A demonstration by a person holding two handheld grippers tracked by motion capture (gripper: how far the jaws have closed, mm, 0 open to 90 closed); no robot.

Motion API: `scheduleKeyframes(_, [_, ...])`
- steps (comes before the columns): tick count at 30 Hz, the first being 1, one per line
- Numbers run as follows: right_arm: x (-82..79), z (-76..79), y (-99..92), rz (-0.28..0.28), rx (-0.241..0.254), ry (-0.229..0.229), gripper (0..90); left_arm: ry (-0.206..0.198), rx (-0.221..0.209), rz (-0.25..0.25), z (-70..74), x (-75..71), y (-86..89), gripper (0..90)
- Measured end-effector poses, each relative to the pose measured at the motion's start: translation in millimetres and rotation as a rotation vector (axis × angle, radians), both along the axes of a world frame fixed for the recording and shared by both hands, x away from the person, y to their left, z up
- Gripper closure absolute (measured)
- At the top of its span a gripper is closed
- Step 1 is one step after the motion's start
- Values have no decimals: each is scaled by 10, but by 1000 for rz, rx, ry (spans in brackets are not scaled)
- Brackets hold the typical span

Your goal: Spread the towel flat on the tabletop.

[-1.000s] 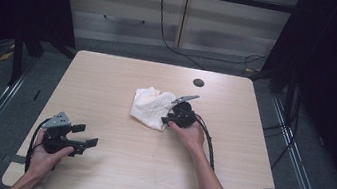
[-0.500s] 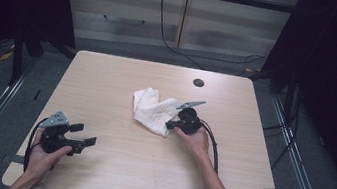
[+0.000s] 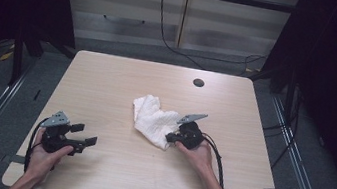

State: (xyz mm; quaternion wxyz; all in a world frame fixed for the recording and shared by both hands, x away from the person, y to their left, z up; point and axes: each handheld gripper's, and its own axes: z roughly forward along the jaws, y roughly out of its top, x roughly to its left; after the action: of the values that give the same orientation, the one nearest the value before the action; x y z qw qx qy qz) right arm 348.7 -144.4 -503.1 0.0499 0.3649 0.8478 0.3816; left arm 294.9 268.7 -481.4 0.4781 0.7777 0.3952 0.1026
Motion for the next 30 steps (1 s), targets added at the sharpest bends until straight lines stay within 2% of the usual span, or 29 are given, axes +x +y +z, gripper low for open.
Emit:
scheduleKeyframes(4, [-183,10,-12,24,-6,3,872,9,2,4,10,6,-24,225])
scheduleKeyframes(6, [-206,8,-15,31,-4,-2,872,6,3,6,14,8,-30,226])
scheduleKeyframes(16, [-523,30,-11,76,-14,-3,871,2,0,-9,77,20,-131,229])
scheduleKeyframes(22, [-632,35,-34,104,-11,5,871,-10,1,-41,119,51,-270,299])
scheduleKeyframes(26, [-709,37,-56,114,-12,1,871,-13,31,-73,133,94,-409,305])
scheduleKeyframes(30, [-772,53,-91,128,-27,6,869,-10,60,-82,125,135,-557,297])
